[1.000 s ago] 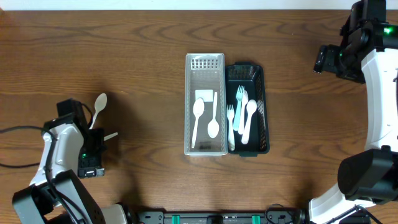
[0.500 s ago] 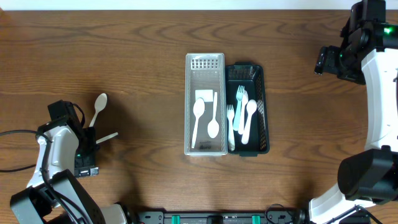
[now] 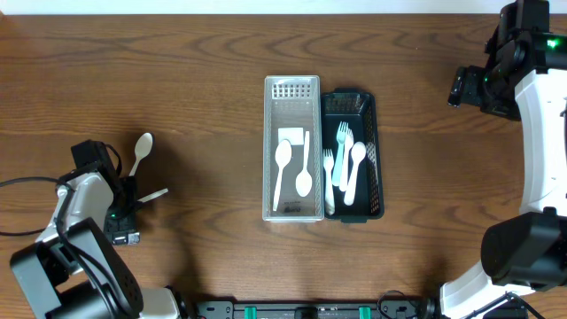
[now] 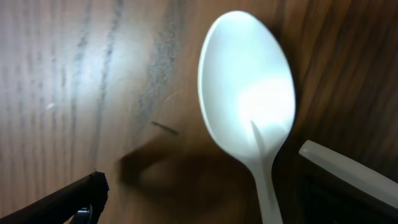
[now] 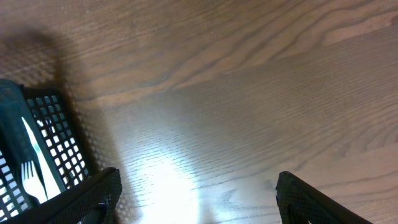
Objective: Pack container
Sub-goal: 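Return the left gripper left and grasp a white spoon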
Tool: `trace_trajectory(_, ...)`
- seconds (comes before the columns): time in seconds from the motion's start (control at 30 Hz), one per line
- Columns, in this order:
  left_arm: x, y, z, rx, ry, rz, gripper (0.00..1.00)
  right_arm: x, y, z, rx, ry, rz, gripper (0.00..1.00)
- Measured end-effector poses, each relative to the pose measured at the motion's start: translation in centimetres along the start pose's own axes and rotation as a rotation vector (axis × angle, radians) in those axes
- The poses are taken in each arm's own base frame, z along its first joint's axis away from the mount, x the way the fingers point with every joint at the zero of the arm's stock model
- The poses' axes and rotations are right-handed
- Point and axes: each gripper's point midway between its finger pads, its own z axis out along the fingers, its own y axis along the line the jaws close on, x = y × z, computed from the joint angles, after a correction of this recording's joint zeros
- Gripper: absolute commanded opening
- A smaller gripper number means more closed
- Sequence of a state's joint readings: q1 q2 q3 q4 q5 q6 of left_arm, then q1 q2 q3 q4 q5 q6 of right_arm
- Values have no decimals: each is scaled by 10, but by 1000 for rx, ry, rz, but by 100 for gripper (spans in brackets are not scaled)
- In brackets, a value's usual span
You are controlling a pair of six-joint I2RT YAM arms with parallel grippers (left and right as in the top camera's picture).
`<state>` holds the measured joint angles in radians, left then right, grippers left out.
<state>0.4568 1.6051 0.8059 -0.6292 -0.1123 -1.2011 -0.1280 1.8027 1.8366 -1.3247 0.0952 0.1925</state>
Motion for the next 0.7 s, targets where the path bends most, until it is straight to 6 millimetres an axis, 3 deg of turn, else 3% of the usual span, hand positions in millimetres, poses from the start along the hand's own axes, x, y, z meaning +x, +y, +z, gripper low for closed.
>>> trace_trajectory(0.3,0,-4,6,1,0,25,100,0,0,0,0,1,0,83)
trace_trajectory(0.5,1,-7,7,9,8,27,68,0,0,0,0,2,0,83)
trace_trajectory(0.7,3,-7,7,5,22,30,43,2,0,1,2,10,-1,83)
